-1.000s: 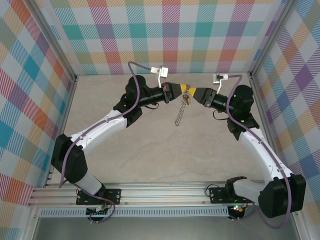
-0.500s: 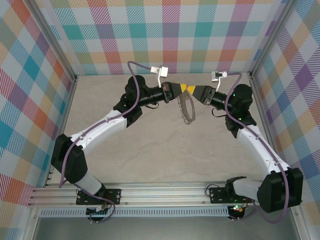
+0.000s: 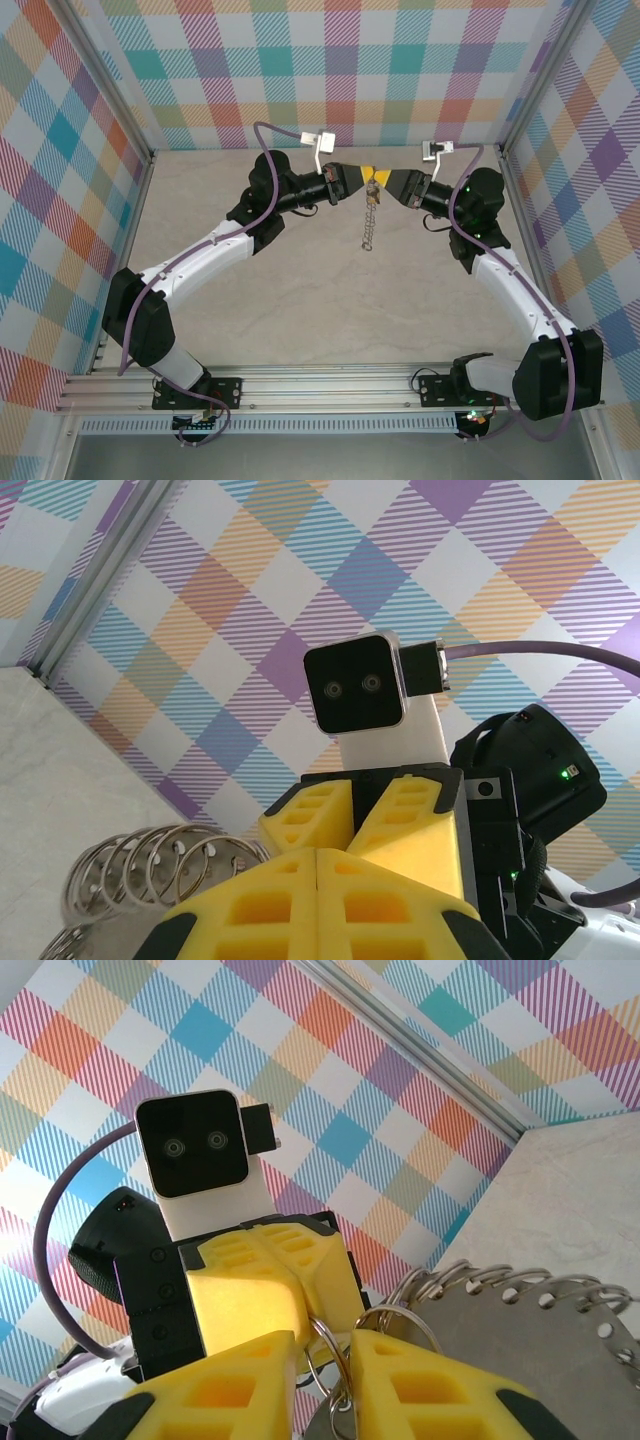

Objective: Put the keys on the keyring

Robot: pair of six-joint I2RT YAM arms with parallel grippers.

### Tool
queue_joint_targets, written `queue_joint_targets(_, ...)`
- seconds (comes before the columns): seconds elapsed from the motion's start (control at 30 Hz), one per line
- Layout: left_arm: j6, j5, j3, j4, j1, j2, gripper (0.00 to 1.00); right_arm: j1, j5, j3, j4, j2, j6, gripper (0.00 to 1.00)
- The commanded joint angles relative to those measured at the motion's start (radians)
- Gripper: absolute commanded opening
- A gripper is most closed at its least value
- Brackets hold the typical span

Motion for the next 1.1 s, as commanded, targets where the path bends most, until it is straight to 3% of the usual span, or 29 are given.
queue_joint_targets(0.0, -0.005, 0.017, 0.023, 0.058, -0.014, -0.003, 0.00, -0.003, -0.027, 0.004, 0.072, 0.002, 0.011, 0.19)
queue_joint_targets(0.23, -0.005, 0.018, 0.023, 0.058, -0.015, -0.001, 0.00, -0.004, -0.030, 0.012, 0.071, 0.010, 0.011, 0.01)
queue_joint_targets(0.4, -0.004, 0.017, 0.020, 0.052, -0.015, 0.000, 0.00, -0.004, -0.030, 0.032, 0.024, 0.009, -0.025, 0.00)
queue_joint_targets(0.57, 0.043, -0.003, 0.042, -0.031, -0.014, -0.007, 0.00, -0.004, -0.022, 0.101, -0.177, -0.004, -0.176, 0.00)
queue_joint_targets(0.6, 0.058, -0.007, 0.048, -0.054, -0.012, -0.011, 0.03, -0.006, -0.023, 0.118, -0.223, -0.005, -0.216, 0.00)
queue_joint_targets(0.7, 0.099, -0.014, 0.060, -0.113, 0.005, -0.027, 0.25, -0.014, -0.031, 0.168, -0.353, 0.001, -0.334, 0.00)
queue_joint_targets(0.83, 0.140, -0.004, 0.076, -0.181, 0.048, -0.051, 0.44, -0.038, -0.074, 0.219, -0.459, 0.024, -0.437, 0.00)
queue_joint_targets(1.07, 0.220, 0.082, 0.137, -0.307, 0.111, -0.052, 0.49, -0.051, -0.152, 0.295, -0.564, 0.078, -0.552, 0.00)
